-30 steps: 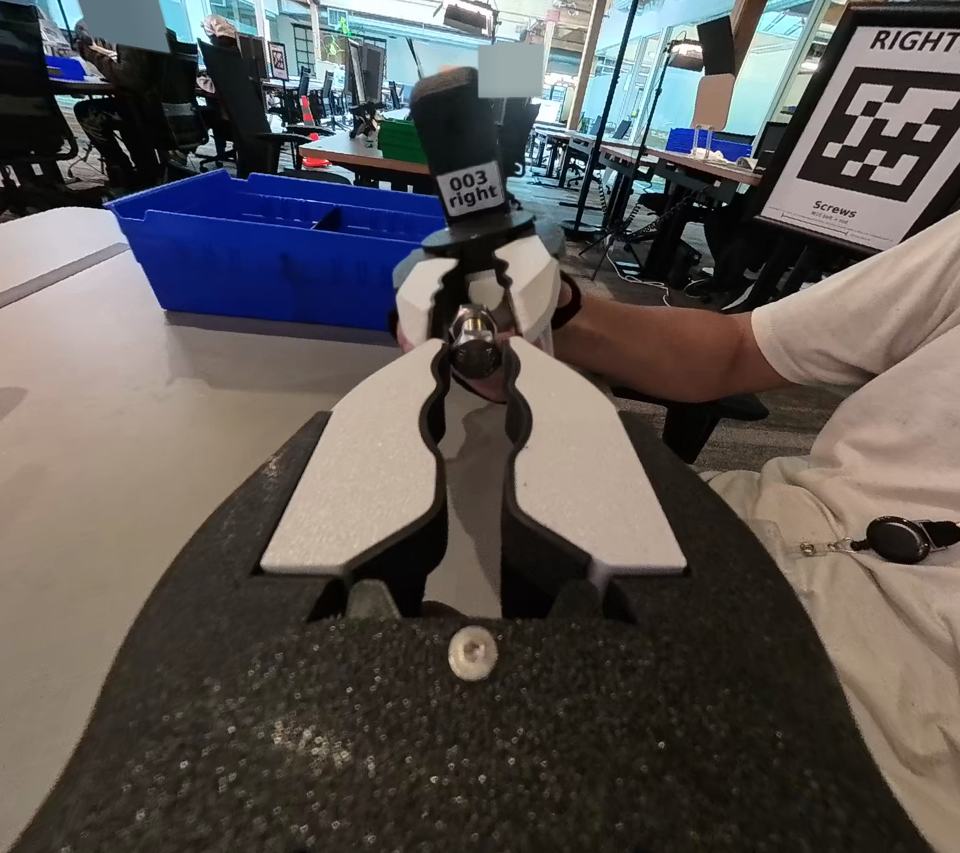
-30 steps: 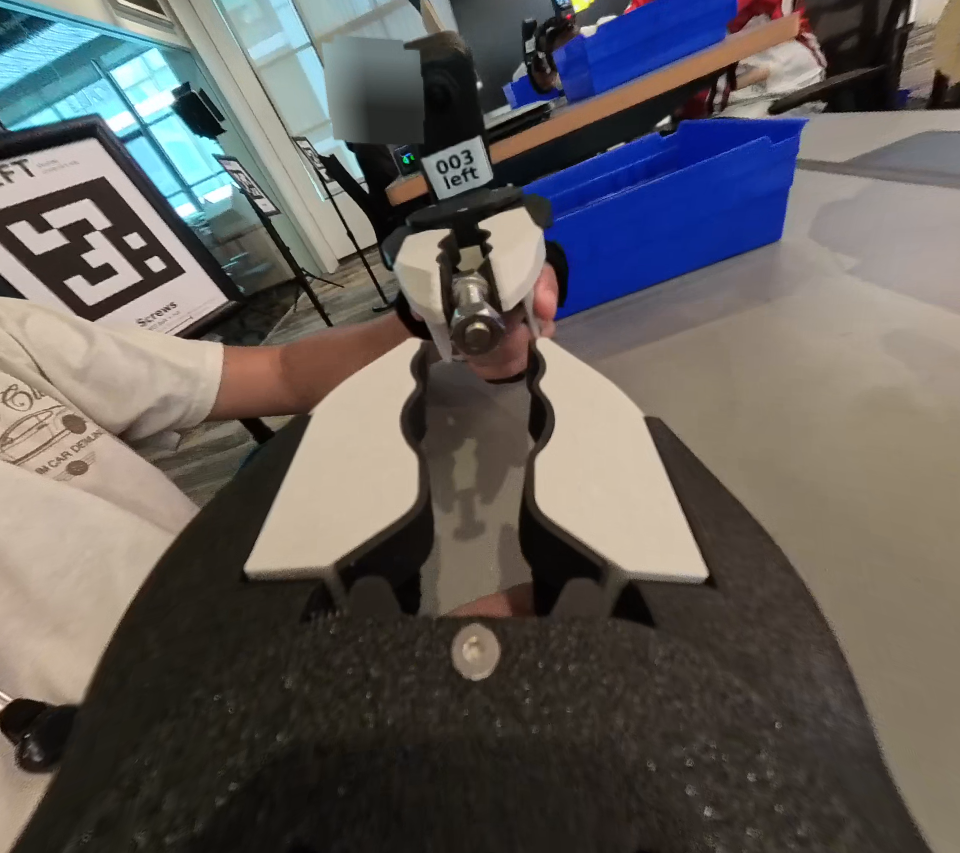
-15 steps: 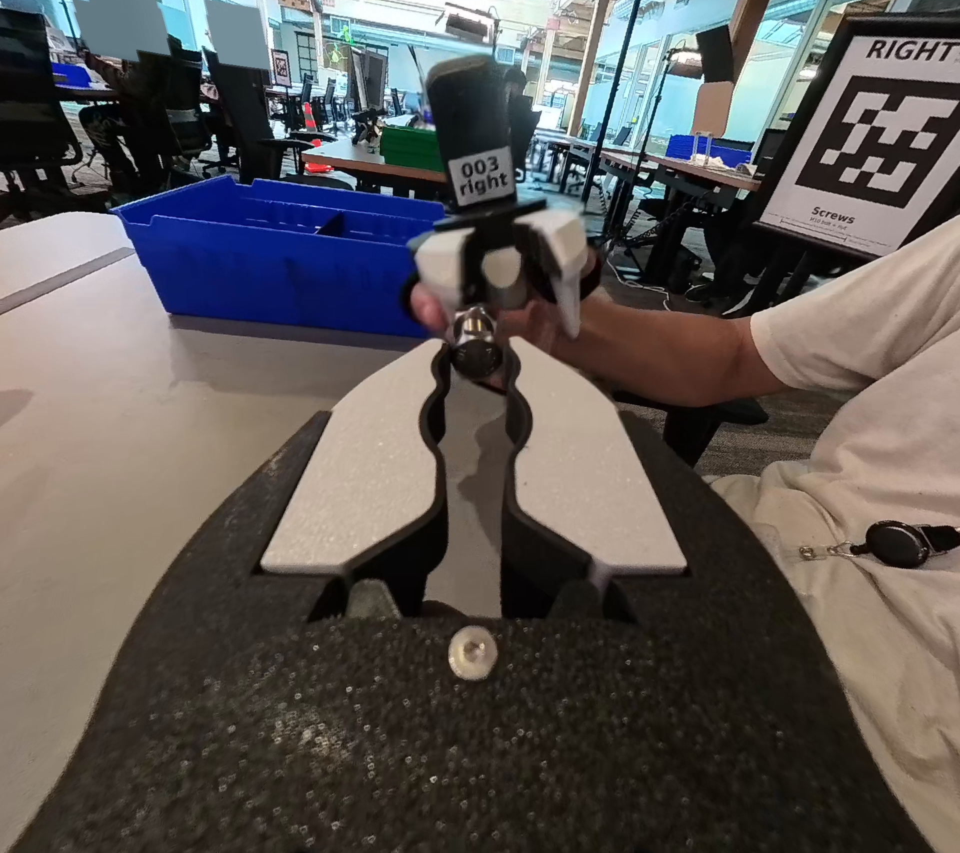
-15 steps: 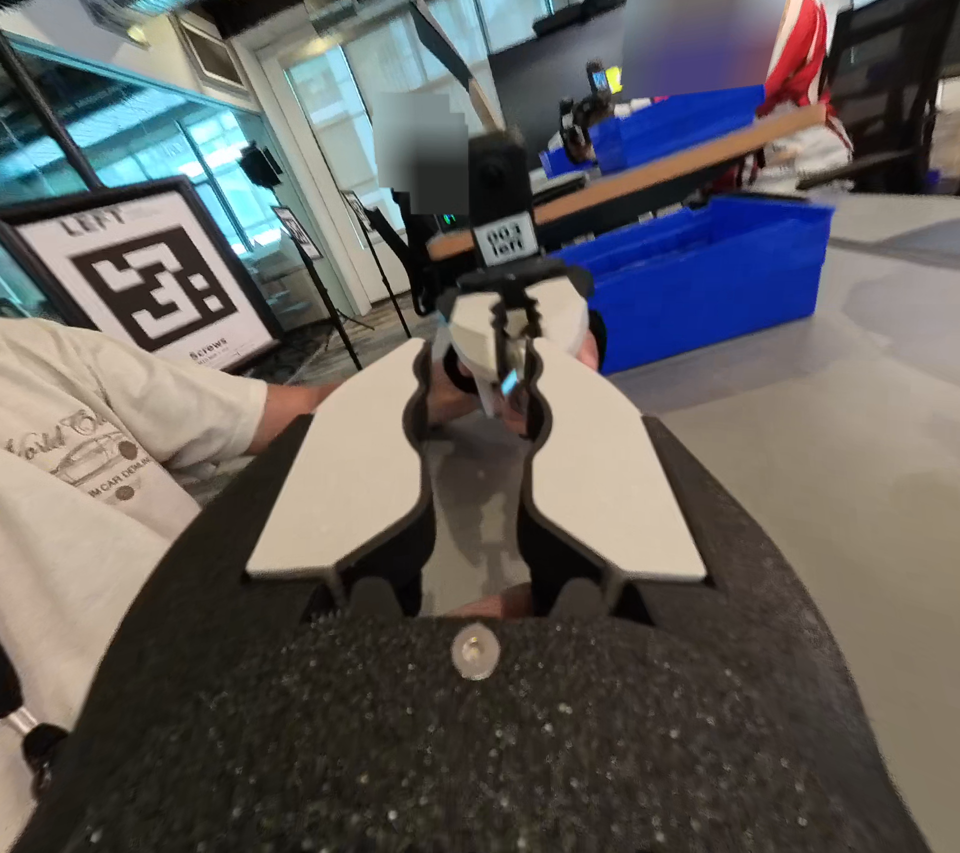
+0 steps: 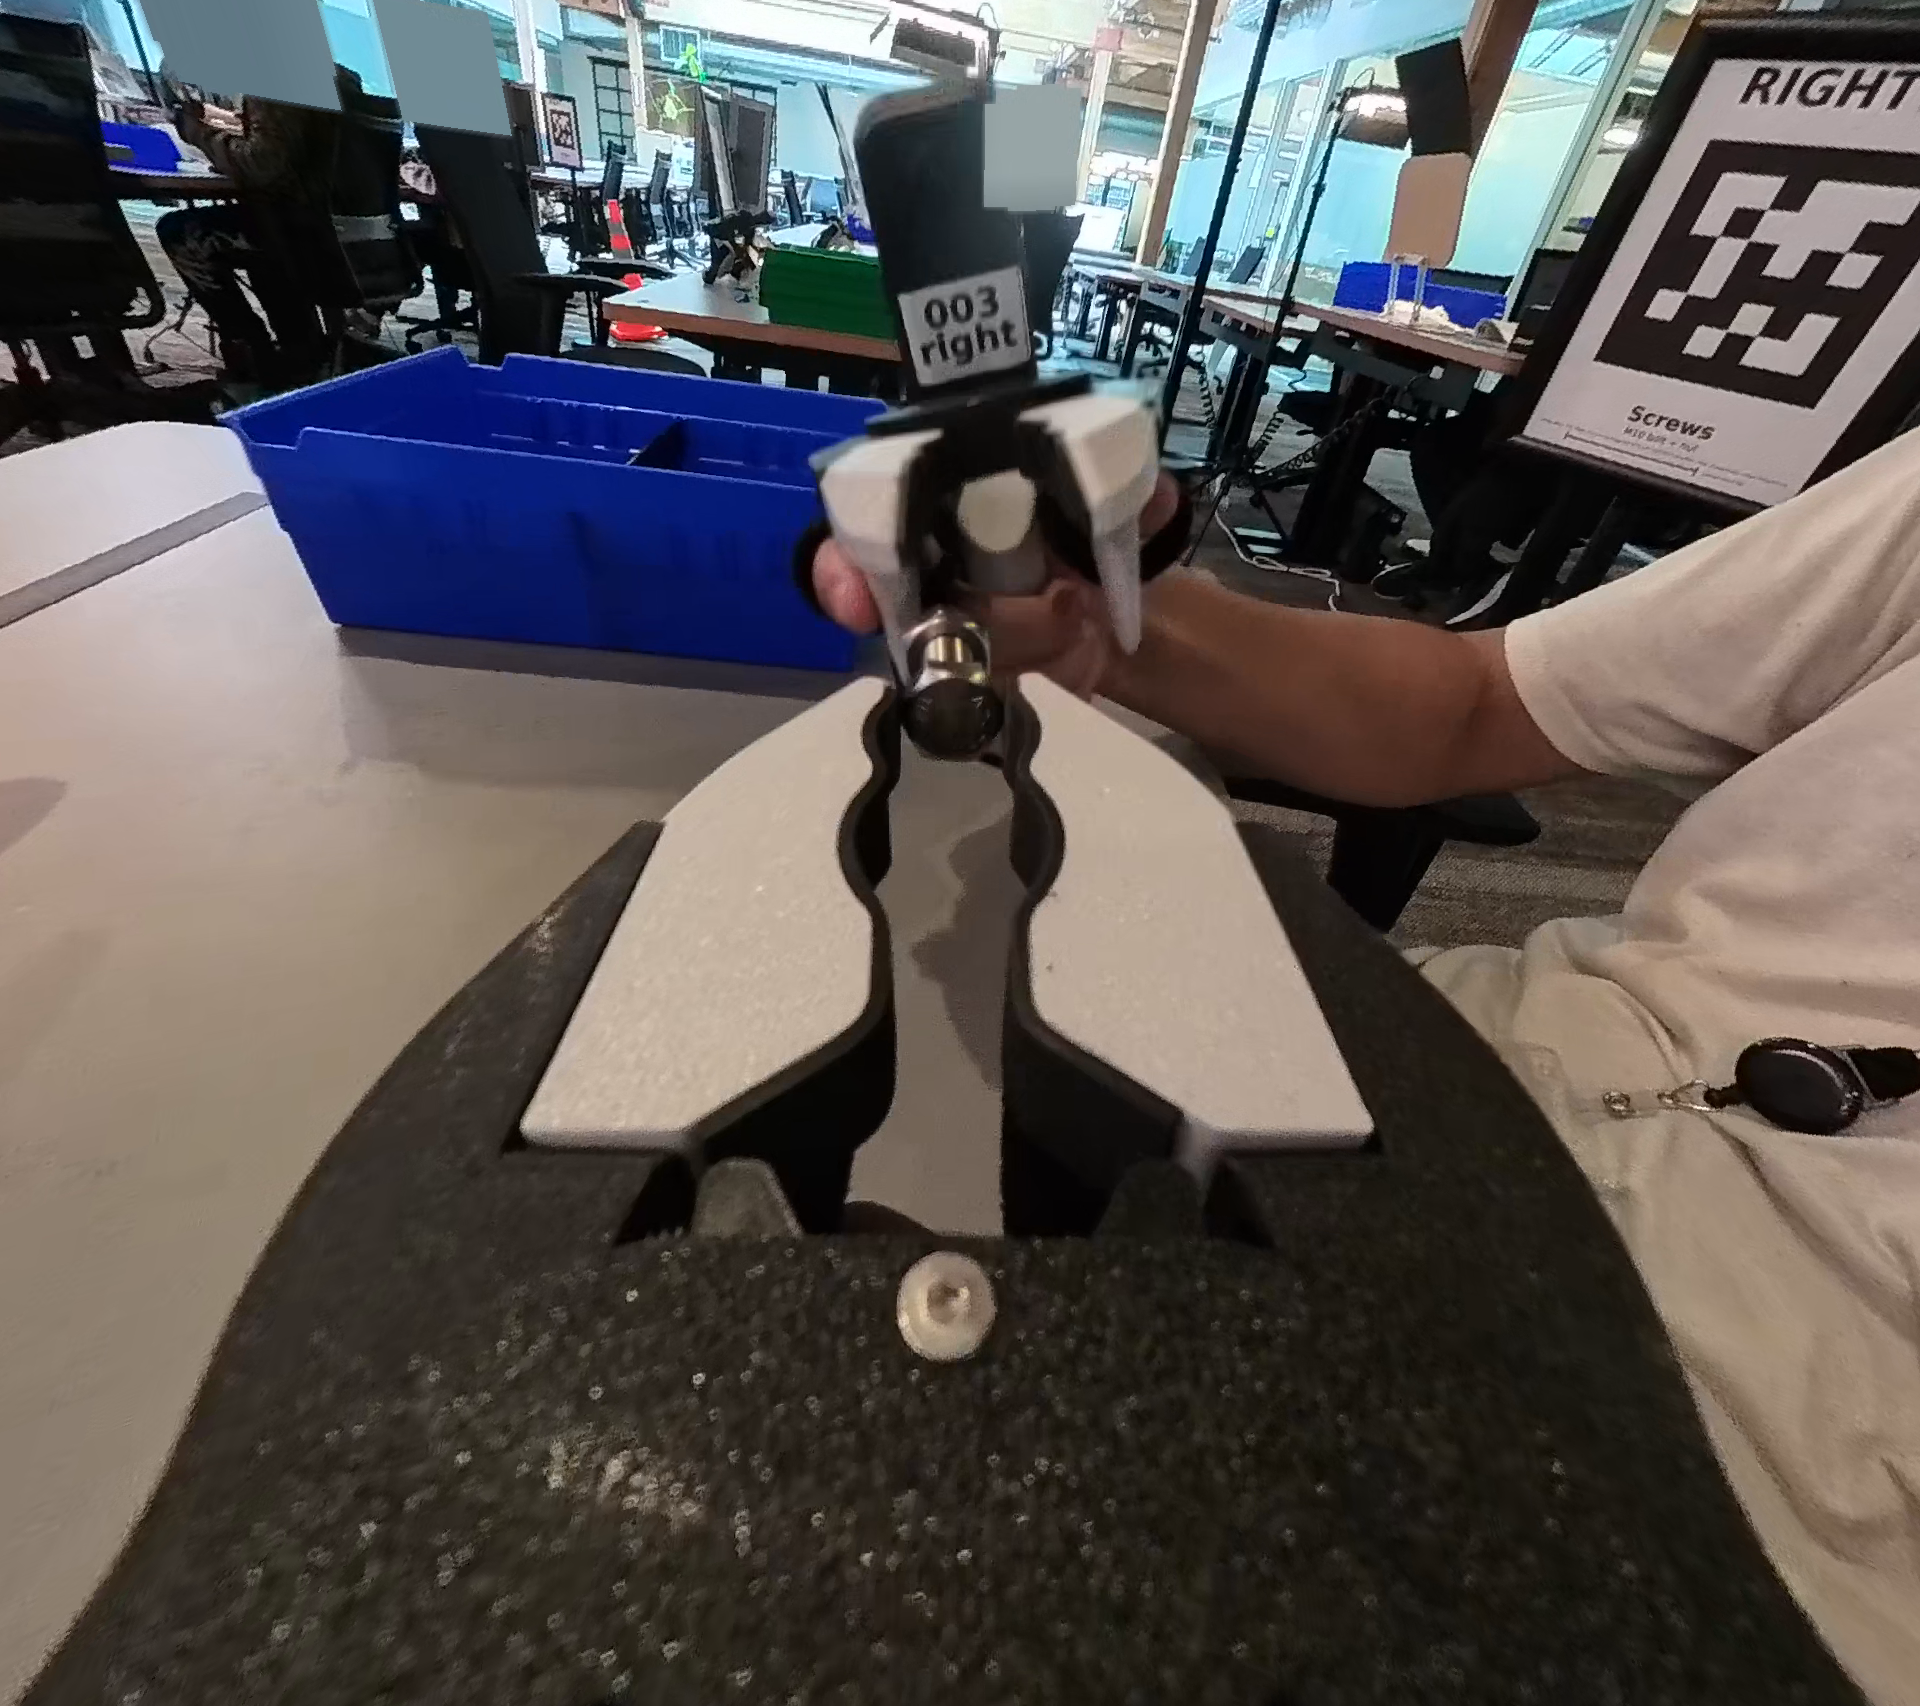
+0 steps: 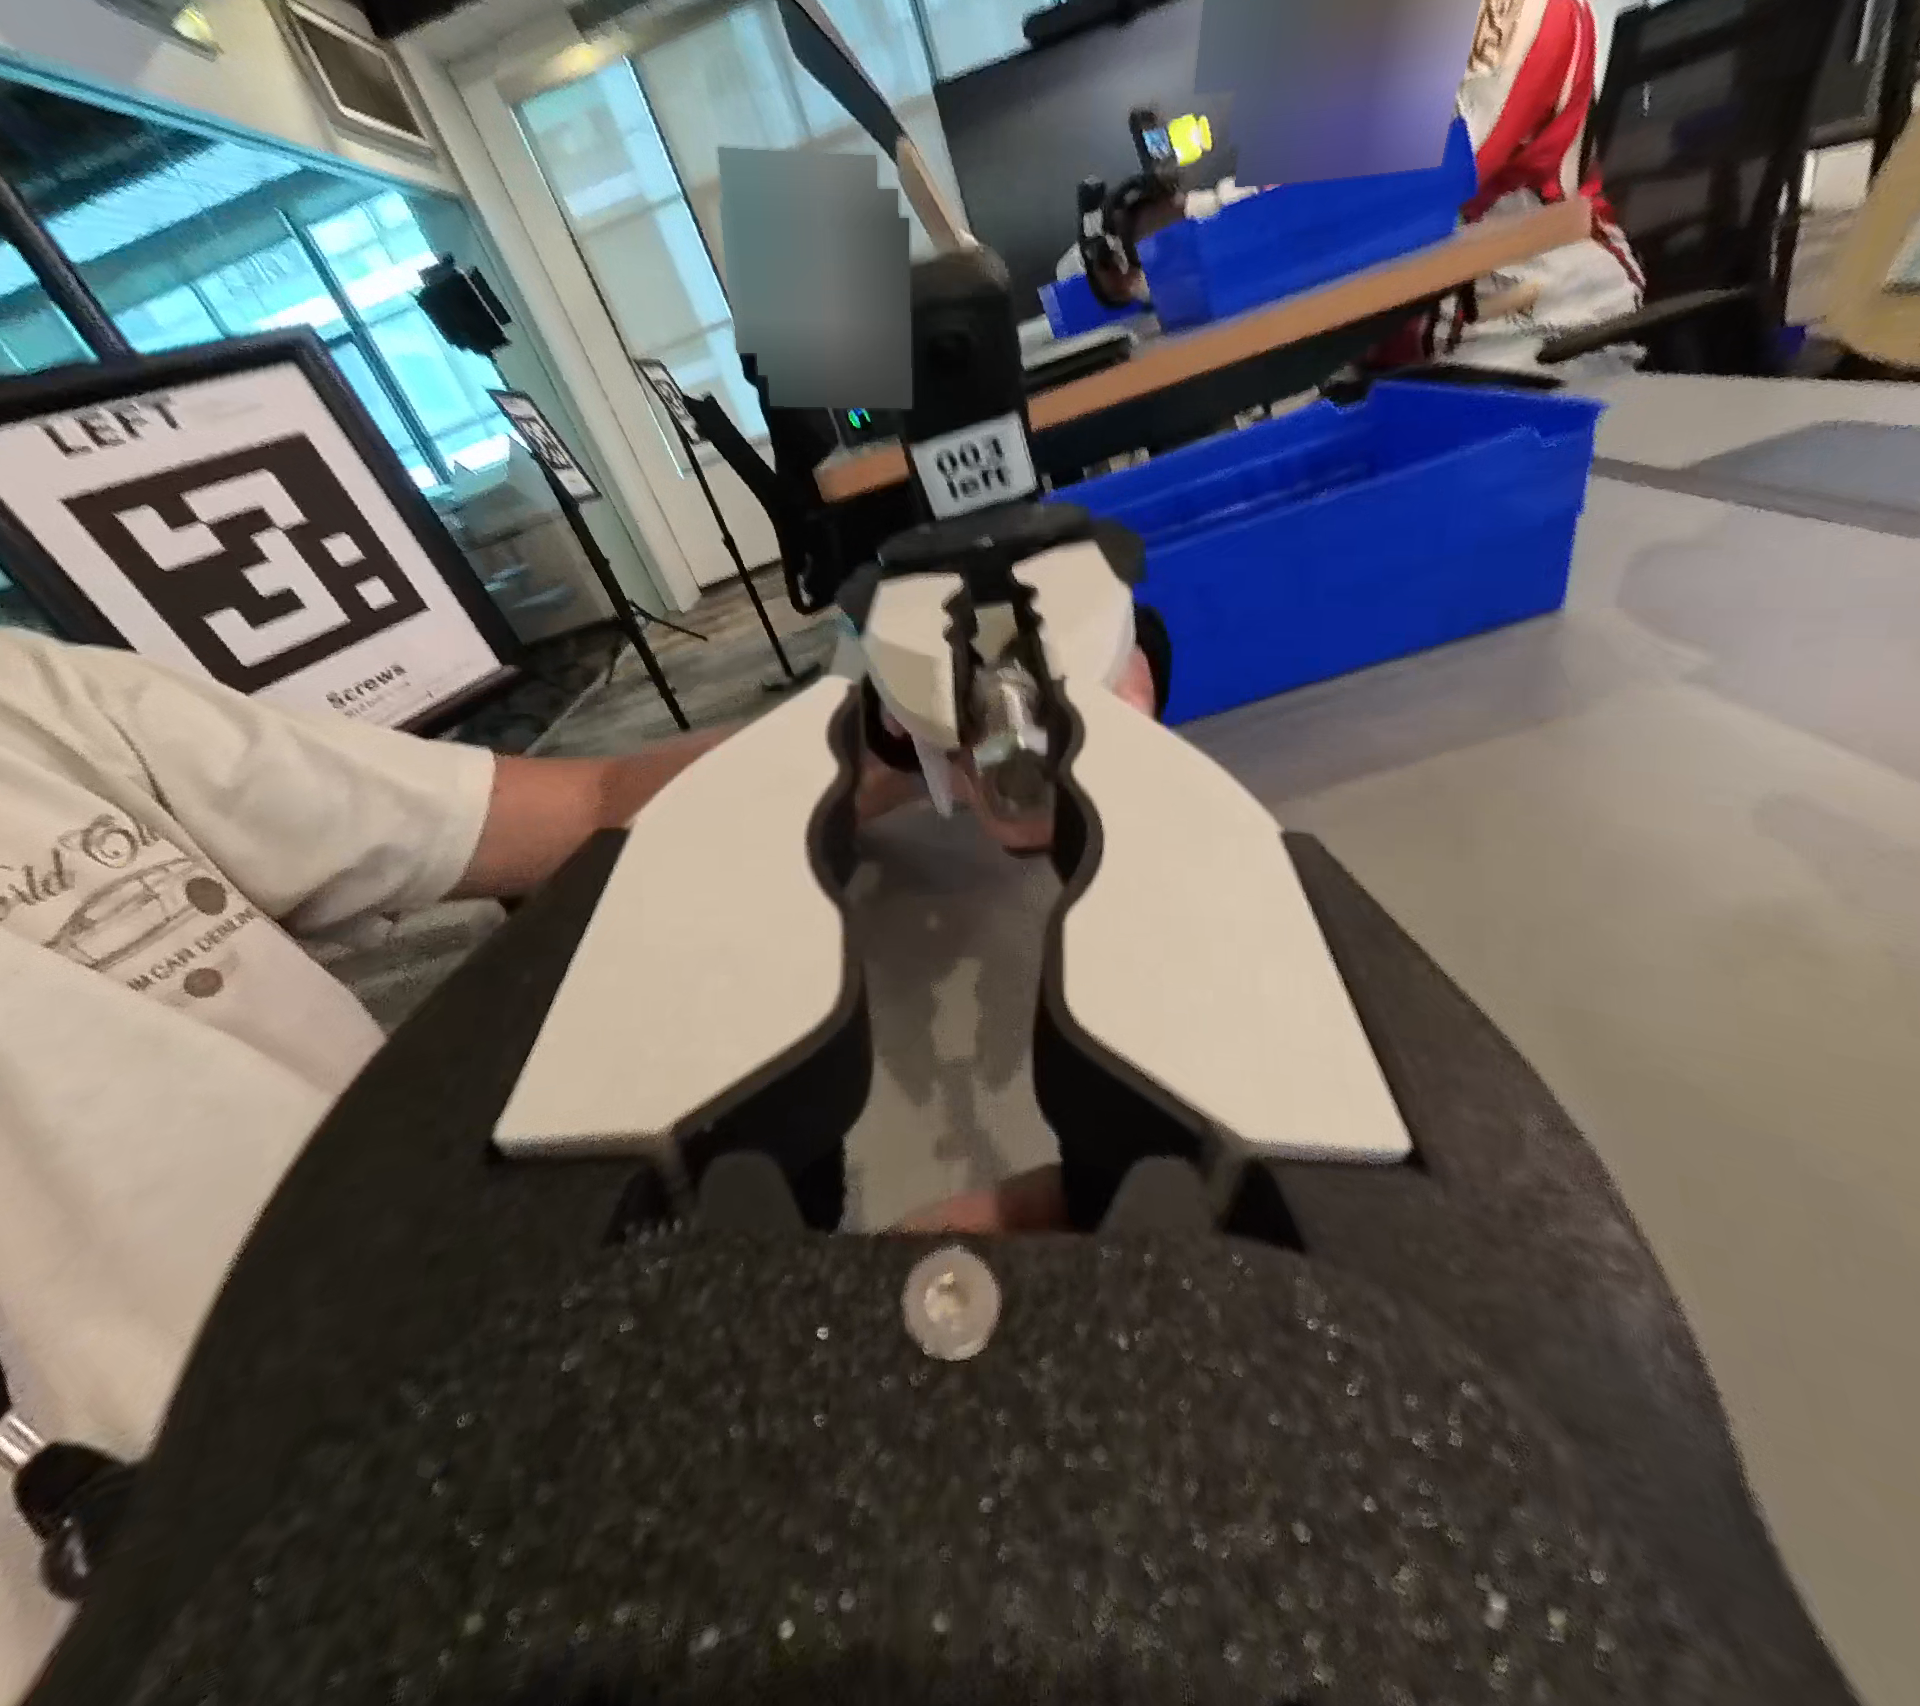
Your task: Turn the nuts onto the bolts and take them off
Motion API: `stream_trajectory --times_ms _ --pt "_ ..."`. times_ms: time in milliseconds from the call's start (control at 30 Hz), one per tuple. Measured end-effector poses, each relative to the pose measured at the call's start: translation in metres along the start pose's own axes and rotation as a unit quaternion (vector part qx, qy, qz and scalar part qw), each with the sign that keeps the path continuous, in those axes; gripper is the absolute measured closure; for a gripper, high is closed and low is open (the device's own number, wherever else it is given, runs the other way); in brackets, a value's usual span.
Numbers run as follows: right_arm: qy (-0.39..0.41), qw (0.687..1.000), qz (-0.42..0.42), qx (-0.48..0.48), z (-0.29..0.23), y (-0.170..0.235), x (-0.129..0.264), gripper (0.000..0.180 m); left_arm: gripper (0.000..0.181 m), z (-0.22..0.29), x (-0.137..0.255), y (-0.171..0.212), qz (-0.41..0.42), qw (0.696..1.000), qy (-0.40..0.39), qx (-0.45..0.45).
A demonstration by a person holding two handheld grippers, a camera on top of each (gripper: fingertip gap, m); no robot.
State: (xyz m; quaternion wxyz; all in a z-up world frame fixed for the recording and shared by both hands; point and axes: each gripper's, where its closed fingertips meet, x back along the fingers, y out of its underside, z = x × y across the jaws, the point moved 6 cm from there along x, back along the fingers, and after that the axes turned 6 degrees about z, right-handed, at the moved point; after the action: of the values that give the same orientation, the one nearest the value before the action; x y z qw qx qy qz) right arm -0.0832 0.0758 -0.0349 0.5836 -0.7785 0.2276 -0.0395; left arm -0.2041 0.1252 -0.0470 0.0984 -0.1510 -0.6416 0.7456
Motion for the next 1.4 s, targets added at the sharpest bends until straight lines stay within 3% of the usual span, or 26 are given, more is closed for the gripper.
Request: stream_trajectory --times_ms 133,200,300,500,700,933,1133,1400 --pt "0.002 0.999 -0.034 -0.031 0.008 0.021 -0.002 0.145 0.163 0.000 0.001 -0.001 0.001 1.000 -0.001 -0.002" --pt "-0.006 0.999 -0.020 -0.024 0.003 0.013 -0.007 0.140 0.163 0.000 0.001 -0.001 0.000 1.000 -0.003 -0.004" --pt "-0.012 1.000 0.014 0.000 -0.004 -0.003 -0.005 0.146 0.162 -0.001 0.002 -0.002 0.001 1.000 -0.006 -0.005" --pt "0.005 0.999 -0.026 -0.030 0.009 0.019 -0.003 0.145 0.163 0.000 0.002 -0.003 0.007 1.000 0.000 0.000" --pt "-0.012 0.999 0.034 0.004 -0.004 -0.005 -0.003 0.147 0.162 -0.001 0.002 -0.002 0.001 1.000 -0.006 -0.003" --pt "0.002 1.000 -0.016 -0.024 0.007 0.018 -0.004 0.146 0.163 0.000 0.002 -0.002 0.003 1.000 -0.004 -0.004" --pt "0.009 1.000 0.027 -0.001 0.003 0.001 0.000 0.146 0.163 -0.002 0.003 -0.003 0.006 1.000 -0.006 -0.002" --pt "-0.013 0.997 -0.023 -0.066 0.006 0.024 -0.008 0.144 0.162 0.001 0.002 -0.003 0.004 1.000 -0.003 -0.007"
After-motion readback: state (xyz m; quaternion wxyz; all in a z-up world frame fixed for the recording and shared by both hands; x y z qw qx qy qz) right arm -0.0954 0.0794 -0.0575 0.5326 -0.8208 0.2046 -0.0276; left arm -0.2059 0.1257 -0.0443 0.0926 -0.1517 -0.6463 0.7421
